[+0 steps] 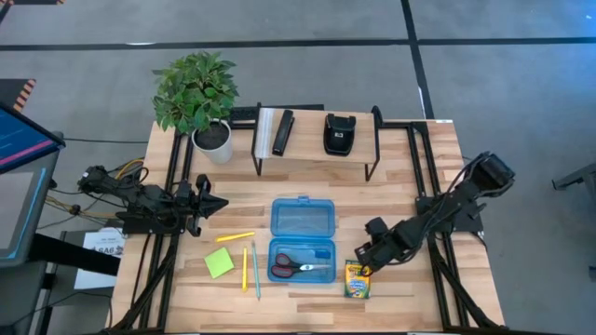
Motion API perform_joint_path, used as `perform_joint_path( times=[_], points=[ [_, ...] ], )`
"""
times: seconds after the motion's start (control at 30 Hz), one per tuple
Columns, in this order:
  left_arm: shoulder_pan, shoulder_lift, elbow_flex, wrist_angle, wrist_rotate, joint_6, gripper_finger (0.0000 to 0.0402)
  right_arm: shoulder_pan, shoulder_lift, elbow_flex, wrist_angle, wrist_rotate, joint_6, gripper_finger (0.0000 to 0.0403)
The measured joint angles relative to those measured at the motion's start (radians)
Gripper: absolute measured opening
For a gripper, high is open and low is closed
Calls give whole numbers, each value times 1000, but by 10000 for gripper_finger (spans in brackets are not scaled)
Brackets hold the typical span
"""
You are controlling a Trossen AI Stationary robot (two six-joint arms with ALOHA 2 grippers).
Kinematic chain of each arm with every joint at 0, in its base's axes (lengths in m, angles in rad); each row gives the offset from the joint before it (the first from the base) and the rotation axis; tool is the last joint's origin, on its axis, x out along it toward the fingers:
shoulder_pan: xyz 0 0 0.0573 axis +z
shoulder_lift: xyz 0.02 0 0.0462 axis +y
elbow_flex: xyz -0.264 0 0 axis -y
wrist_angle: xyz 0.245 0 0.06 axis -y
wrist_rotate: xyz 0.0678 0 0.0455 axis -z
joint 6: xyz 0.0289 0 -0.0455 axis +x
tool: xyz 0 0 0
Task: Pack school essentials
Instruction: Put the orange pencil into the supply box
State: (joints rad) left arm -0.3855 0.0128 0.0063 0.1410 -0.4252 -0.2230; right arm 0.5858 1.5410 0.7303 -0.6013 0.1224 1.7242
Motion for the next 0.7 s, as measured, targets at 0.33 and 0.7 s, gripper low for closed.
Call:
perform_joint_path(
  times=[0.33, 0.7],
  points=[
    [0, 0, 0, 0, 0, -5, 0, 0, 16, 7, -30, -14, -79, 65],
    [0, 0, 0, 0, 0, -6, 0, -40, -72, 33, -126, -40, -164, 8]
  ],
)
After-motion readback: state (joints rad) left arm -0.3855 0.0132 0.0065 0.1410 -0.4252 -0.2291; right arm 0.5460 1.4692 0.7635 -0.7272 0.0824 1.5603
